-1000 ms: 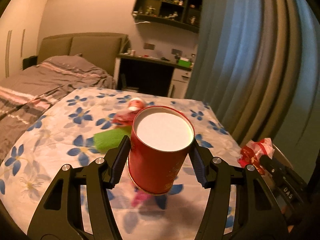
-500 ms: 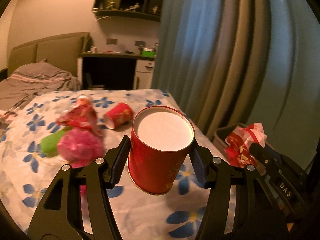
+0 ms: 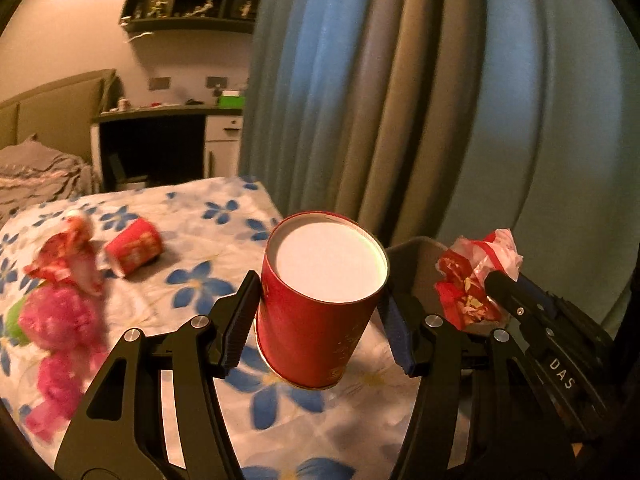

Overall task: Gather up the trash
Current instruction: 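Carry the red cup and the wrapper over the brown bin, then open both grippers to drop the cup and wrapper into the bin, then move both open grippers back over the pink plastic bags, then grasp a pink plastic bag with the left gripper, then grasp another pink bag with the right gripper while the left holds its bag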

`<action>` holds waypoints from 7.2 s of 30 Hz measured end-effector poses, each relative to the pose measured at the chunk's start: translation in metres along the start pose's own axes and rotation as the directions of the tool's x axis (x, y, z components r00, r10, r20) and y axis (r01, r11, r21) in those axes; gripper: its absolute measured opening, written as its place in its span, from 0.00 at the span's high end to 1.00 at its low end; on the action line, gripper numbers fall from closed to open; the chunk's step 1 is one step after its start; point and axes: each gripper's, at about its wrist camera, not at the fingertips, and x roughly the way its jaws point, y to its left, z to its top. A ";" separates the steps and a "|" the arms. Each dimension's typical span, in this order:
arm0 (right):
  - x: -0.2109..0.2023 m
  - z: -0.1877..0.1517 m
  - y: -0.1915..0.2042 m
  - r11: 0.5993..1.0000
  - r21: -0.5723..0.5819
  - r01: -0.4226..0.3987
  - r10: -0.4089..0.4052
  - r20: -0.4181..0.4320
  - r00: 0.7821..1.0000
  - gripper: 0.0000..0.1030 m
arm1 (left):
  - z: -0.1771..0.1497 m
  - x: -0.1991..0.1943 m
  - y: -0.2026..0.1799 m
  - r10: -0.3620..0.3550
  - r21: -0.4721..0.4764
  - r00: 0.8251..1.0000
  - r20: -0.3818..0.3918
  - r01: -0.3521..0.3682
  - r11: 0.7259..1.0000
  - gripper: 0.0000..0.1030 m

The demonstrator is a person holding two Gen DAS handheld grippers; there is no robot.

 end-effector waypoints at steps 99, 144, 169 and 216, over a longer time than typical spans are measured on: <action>-0.007 -0.002 -0.034 0.985 0.085 0.148 -0.156 0.097 0.983 0.26 | -0.042 0.005 0.036 0.187 -0.047 0.982 -0.024 -0.188 0.981 0.07; 0.025 -0.025 0.146 0.979 -0.049 -0.198 0.195 -0.065 0.979 0.24 | -0.096 -0.052 0.220 0.381 -0.223 0.879 -0.287 -0.448 0.866 0.30; 0.058 -0.048 0.249 0.908 -0.132 -0.397 0.358 -0.244 0.901 0.24 | -0.082 -0.156 0.266 0.507 -0.373 0.852 -0.131 -0.516 0.771 0.65; 0.059 -0.047 0.229 0.914 -0.084 -0.397 0.362 -0.273 0.892 0.91 | -0.077 -0.158 0.252 0.500 -0.336 0.861 -0.093 -0.500 0.798 0.65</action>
